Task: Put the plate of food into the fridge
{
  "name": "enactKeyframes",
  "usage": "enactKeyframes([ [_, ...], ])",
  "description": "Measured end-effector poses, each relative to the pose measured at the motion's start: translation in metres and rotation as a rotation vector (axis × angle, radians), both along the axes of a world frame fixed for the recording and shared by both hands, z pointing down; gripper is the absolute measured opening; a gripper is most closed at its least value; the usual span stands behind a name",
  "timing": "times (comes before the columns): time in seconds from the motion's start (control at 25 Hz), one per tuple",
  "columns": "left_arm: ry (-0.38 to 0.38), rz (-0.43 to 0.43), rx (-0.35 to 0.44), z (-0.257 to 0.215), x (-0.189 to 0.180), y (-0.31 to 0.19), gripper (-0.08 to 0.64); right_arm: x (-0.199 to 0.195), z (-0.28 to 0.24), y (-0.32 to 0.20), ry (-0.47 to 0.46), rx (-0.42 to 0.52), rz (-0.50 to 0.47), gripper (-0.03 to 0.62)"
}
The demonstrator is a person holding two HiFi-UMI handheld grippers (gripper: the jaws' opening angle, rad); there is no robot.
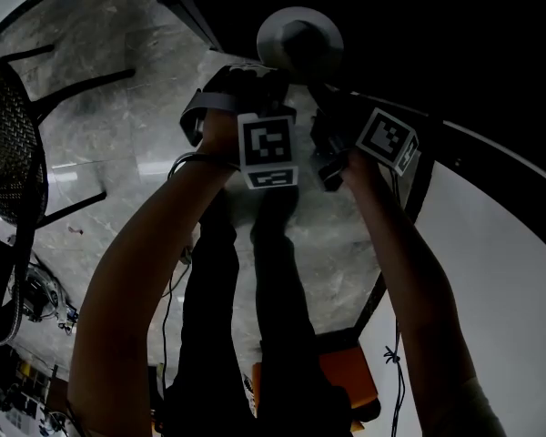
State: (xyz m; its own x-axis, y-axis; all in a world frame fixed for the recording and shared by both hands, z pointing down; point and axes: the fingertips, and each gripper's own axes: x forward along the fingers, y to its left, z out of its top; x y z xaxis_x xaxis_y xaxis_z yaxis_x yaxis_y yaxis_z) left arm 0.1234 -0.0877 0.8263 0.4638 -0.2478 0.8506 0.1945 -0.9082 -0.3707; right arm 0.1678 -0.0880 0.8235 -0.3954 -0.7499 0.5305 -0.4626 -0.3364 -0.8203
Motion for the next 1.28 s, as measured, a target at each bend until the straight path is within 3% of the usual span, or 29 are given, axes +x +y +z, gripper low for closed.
enactKeyframes([
  [0.56,-0.007,0.067,0.034,0.007,0.021,-0.007,0.029,-0.039,0.002,0.039,0.091,-0.027,-0.219,0.038],
  [0.96,0.005,0.083,0.070,0.005,0.043,-0.018,0.026,-0.033,0.004,0.068,0.092,-0.034,-0.259,0.037],
  [1.16,0.034,0.091,0.069,-0.002,0.041,-0.017,0.028,-0.024,0.008,0.076,0.095,-0.048,-0.239,0.037],
  [1.28,0.011,0.083,0.070,0.001,0.033,-0.020,0.028,-0.023,0.008,0.077,0.102,-0.049,-0.242,0.037],
])
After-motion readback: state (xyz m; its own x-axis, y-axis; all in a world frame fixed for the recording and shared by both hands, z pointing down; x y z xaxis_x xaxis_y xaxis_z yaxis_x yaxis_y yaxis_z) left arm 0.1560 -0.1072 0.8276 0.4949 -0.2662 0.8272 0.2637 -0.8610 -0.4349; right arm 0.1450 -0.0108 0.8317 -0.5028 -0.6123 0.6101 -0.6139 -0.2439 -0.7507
